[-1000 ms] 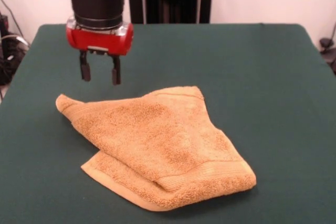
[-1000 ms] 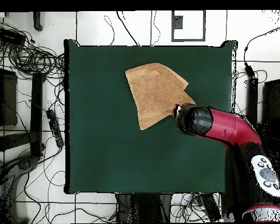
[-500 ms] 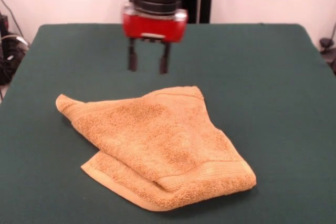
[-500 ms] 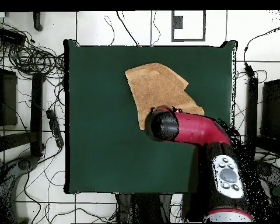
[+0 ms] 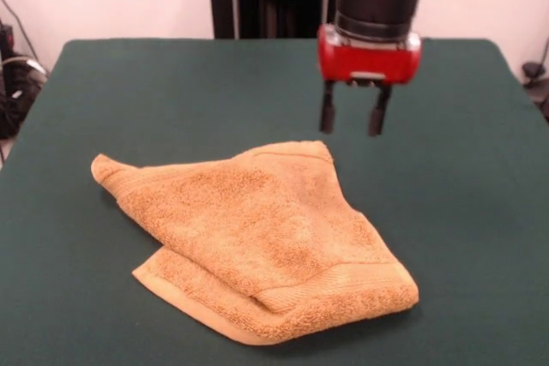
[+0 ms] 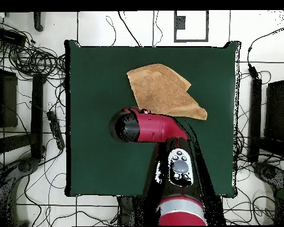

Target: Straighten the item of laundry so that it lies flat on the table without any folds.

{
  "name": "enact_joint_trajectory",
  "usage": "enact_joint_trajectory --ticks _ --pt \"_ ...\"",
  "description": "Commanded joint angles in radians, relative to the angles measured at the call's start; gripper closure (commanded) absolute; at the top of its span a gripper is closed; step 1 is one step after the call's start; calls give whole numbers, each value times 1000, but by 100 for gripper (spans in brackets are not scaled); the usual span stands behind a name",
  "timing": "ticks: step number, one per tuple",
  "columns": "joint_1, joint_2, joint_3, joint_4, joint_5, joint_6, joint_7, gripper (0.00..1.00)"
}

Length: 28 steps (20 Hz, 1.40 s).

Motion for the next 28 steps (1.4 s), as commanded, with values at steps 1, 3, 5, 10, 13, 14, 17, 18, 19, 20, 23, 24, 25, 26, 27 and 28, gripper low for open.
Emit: enact_joint_trajectory --ticks 1,3,5,10,13,14,17,18,19,20,23,24,25,26,27,28 --pt "28 220 2 -49 92 -171 316 0" --pt "22 269 4 -82 98 -234 304 0" --pt "13 284 5 -92 99 -258 289 0" --pt "-14 323 18 -145 98 -246 223 0" --pt "-19 308 13 -144 94 -236 208 0" --pt "-20 297 11 -138 93 -230 206 0" --pt "-28 273 6 -126 87 -220 203 0" --pt "-32 271 7 -126 85 -218 200 0" --pt "-35 269 8 -127 84 -216 198 0" --pt "-36 268 9 -125 84 -218 198 0" --pt "-36 261 7 -112 84 -222 205 0" --pt "-30 251 1 -102 87 -222 212 0" --pt "-25 232 -3 -85 89 -217 220 0" --pt "-22 197 -2 -53 92 -204 228 0" --pt "-18 139 1 -8 94 -174 234 0" --pt "-17 76 9 37 97 -132 233 0"
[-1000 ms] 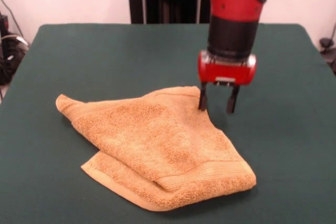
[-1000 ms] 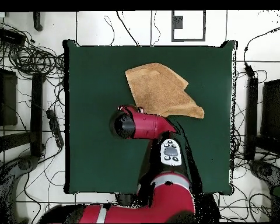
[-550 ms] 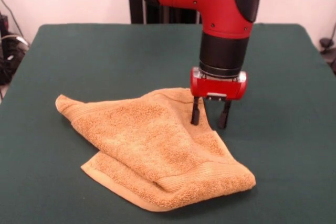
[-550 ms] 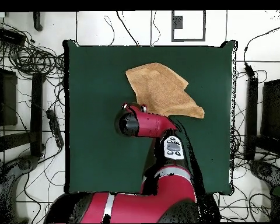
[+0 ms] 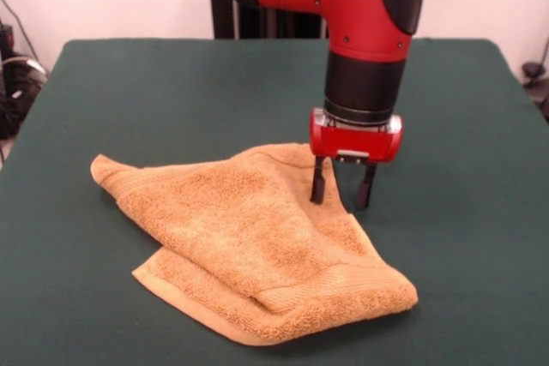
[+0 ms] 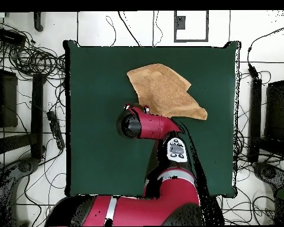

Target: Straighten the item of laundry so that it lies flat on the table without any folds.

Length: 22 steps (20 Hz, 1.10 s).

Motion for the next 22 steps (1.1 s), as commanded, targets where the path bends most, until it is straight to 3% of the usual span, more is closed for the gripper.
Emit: enact_joint_trajectory --ticks 1,6,11,14,22 --pt "-6 -183 25 151 52 147 190 0" --pt "-35 -372 78 275 65 298 143 0" --pt "-64 -484 103 344 78 382 108 0" --pt "-85 -483 112 363 58 360 86 0" --pt "-161 -370 192 420 5 208 68 0"
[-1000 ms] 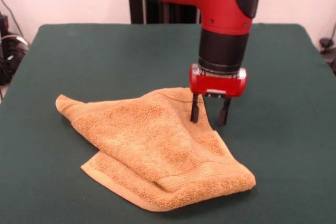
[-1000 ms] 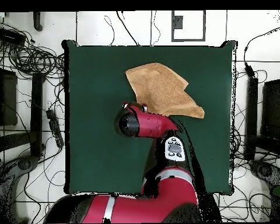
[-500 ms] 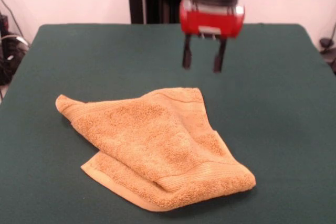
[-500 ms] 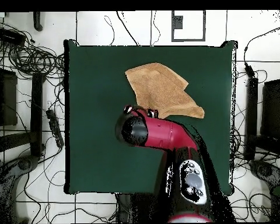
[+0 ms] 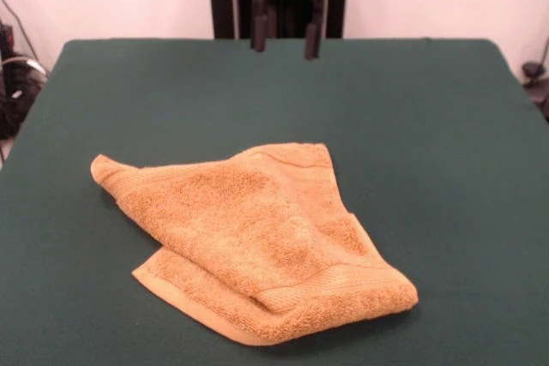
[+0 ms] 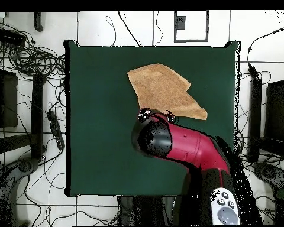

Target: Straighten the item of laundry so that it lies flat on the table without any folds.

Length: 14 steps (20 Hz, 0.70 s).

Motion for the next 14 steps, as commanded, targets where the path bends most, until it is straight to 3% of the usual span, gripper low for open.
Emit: enact_joint_trajectory --ticks 1,14 --pt "-32 98 190 188 -13 -59 72 0" --pt "-8 204 197 233 -29 -274 169 0"
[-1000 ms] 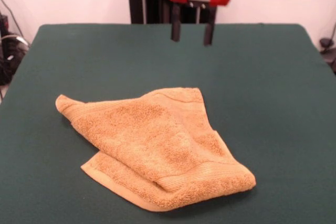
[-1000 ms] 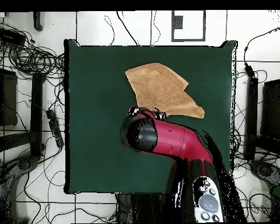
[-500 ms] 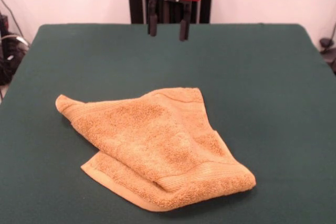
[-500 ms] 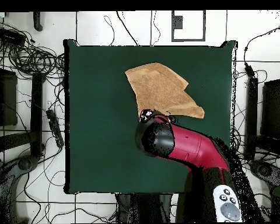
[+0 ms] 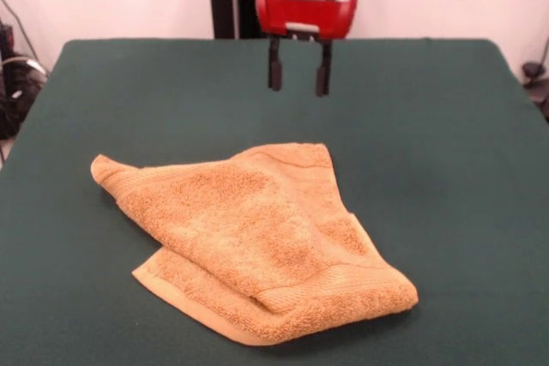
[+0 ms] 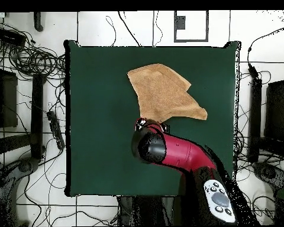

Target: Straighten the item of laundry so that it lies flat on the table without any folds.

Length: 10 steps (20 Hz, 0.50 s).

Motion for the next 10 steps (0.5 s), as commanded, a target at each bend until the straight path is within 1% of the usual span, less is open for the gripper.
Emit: enact_joint_trajectory --ticks 1,6,8,10 --pt "37 106 130 125 -21 -88 175 0" --pt "72 131 116 121 5 -134 204 0" --pt "95 166 101 94 17 -171 217 0" --pt "91 215 111 61 19 -210 216 0"
